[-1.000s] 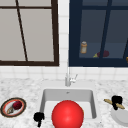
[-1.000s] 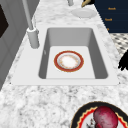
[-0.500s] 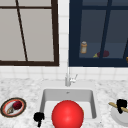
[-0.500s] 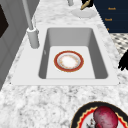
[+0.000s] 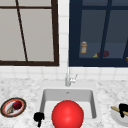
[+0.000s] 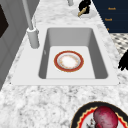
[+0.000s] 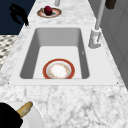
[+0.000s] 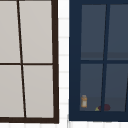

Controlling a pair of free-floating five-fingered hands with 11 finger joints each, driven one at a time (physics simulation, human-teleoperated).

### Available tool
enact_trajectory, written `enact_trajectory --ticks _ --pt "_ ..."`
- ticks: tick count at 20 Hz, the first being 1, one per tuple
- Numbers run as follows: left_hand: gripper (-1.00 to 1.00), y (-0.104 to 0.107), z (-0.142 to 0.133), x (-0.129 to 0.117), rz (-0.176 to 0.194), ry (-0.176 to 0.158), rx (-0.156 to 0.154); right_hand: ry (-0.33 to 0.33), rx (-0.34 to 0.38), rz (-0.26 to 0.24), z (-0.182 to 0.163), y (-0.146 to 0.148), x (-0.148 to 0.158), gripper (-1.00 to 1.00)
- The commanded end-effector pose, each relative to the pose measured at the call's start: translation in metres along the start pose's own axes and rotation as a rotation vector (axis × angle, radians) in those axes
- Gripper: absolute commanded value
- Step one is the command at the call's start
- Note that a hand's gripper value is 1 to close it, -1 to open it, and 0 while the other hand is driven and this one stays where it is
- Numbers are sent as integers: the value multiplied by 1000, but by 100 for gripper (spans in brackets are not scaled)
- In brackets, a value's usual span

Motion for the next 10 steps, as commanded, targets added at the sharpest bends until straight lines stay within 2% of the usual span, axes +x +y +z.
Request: enact_trajectory --ticks 1,3,7,10 --pt "0 0 0 0 0 0 0 -39 -29 6 -28 16 -7 100" --pt "0 0 0 0 0 0 0 -68 1 -12 -38 14 -13 100" --pt "0 0 0 0 0 0 0 -119 161 -44 -57 -7 -15 100" --pt "0 0 0 0 0 0 0 -186 282 -23 -67 -16 -16 100"
